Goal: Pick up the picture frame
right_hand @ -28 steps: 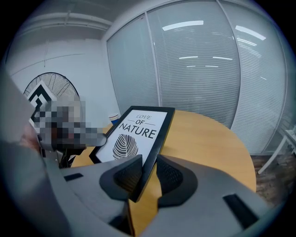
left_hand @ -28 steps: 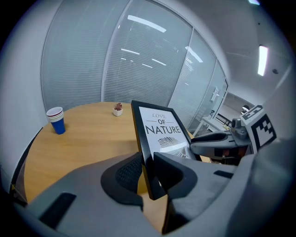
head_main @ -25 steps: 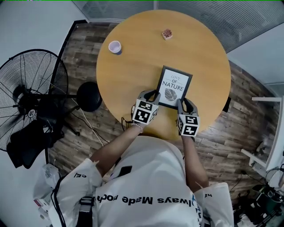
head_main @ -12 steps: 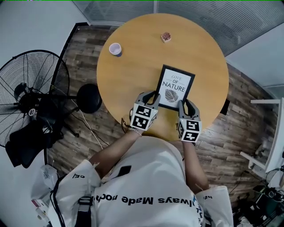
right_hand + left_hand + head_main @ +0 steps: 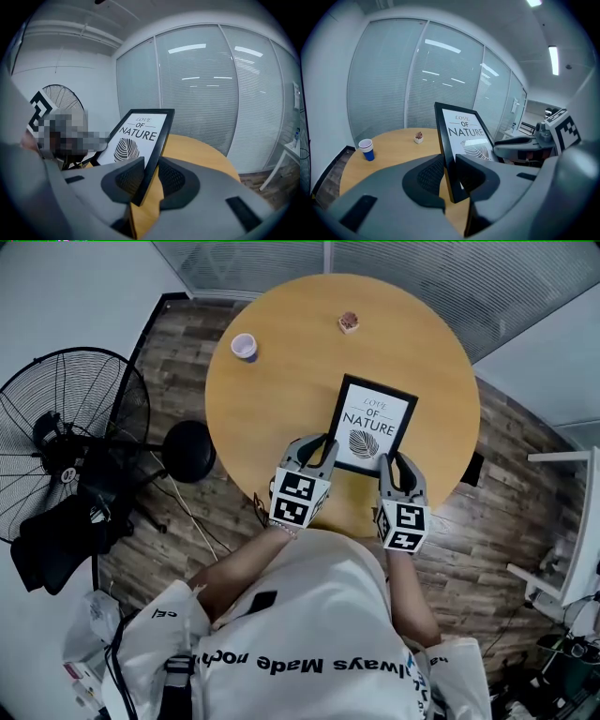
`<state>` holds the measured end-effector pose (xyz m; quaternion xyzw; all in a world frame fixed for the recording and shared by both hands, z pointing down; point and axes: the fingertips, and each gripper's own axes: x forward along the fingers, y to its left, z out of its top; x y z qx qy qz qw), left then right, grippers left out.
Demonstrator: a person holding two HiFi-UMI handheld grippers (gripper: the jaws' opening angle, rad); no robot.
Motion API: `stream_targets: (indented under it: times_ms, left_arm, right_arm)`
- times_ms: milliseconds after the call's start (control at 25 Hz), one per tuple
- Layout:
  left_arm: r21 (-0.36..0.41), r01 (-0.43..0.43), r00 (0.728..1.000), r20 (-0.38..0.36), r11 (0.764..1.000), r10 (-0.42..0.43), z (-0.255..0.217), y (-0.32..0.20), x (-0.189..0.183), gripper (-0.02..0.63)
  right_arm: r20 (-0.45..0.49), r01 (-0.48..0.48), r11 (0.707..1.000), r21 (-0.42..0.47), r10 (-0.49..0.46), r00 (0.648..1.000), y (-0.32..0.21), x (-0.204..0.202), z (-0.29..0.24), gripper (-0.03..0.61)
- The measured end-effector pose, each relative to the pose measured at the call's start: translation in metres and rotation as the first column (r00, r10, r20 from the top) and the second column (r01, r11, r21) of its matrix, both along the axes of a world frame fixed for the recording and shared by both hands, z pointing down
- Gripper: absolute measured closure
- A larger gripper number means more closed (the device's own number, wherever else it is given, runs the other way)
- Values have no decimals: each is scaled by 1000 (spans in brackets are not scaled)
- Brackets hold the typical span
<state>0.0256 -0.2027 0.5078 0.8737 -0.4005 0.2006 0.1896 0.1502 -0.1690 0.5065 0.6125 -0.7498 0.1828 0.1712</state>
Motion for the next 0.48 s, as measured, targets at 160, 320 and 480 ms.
stream_targets:
  times_ms: [160, 320, 480]
  left_arm:
    - [28, 4, 1000, -12, 1000, -4, -16, 5, 2, 520]
    - [51, 13, 1000, -29, 999, -12, -33, 11, 3, 520]
    - [89, 22, 999, -39, 996, -19, -54, 13, 4, 520]
  right_arm:
    - [2, -5, 999, 33, 5, 1000, 5, 3, -17, 471]
    - [2, -8, 998, 68, 8, 1000, 11, 6, -35, 472]
    - [0, -8, 995, 103, 8, 1000, 11, 7, -55, 476]
